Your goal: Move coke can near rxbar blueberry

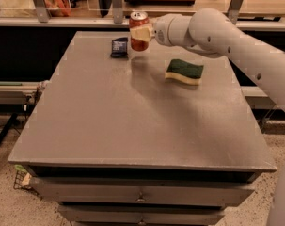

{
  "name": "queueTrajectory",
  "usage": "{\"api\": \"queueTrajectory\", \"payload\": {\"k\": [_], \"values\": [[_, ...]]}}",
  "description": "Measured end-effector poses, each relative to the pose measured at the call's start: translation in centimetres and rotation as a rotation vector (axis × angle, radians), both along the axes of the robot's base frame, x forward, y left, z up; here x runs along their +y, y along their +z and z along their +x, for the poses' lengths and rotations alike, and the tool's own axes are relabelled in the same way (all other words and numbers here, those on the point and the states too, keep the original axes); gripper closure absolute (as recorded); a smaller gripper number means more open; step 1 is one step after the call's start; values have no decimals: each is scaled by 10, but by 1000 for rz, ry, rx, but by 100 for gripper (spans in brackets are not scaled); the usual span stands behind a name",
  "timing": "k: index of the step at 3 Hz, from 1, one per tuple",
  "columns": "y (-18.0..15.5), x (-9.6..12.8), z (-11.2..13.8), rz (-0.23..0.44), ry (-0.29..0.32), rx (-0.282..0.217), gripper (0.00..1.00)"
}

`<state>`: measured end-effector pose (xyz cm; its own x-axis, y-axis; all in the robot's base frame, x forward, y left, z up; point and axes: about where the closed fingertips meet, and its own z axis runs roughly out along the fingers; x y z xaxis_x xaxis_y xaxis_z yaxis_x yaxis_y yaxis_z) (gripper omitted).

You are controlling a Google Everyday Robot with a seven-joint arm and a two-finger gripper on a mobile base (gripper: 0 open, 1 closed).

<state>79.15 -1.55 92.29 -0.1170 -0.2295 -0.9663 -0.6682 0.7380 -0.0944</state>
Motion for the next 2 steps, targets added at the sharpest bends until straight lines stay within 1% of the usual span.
{"api": "queueTrajectory", "payload": {"k": [1,2], "values": [[-9,3,3,2,9,24,42],[-14,-1,1,-4,-1,30,19]]}}
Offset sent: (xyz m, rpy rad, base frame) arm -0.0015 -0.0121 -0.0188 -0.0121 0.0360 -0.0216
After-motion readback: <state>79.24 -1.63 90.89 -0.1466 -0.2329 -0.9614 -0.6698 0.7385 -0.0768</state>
